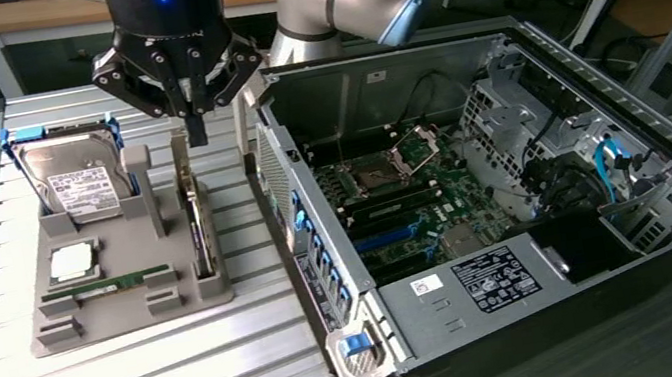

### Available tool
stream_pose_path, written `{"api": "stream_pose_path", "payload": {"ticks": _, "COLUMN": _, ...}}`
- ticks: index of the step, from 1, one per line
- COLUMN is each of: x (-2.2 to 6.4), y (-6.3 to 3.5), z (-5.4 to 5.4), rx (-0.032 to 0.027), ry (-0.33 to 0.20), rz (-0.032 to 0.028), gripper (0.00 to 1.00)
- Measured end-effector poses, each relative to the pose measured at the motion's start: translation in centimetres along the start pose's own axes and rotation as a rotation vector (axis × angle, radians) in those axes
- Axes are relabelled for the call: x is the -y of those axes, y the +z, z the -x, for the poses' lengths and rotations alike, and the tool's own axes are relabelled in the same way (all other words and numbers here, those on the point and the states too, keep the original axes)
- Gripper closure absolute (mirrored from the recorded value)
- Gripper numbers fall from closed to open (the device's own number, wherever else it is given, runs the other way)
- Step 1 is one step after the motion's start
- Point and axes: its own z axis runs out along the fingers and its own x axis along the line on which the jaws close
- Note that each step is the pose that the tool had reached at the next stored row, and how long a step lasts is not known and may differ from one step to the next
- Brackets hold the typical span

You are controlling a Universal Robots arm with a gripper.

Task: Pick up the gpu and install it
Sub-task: 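Reach for the gpu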

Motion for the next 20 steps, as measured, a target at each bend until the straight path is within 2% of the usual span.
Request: {"api": "stream_pose_path", "payload": {"ticks": 20, "x": 0.08, "y": -0.02, "z": -1.1, "rx": 0.0, "ry": 0.0, "rz": 0.0, "gripper": 0.89}}
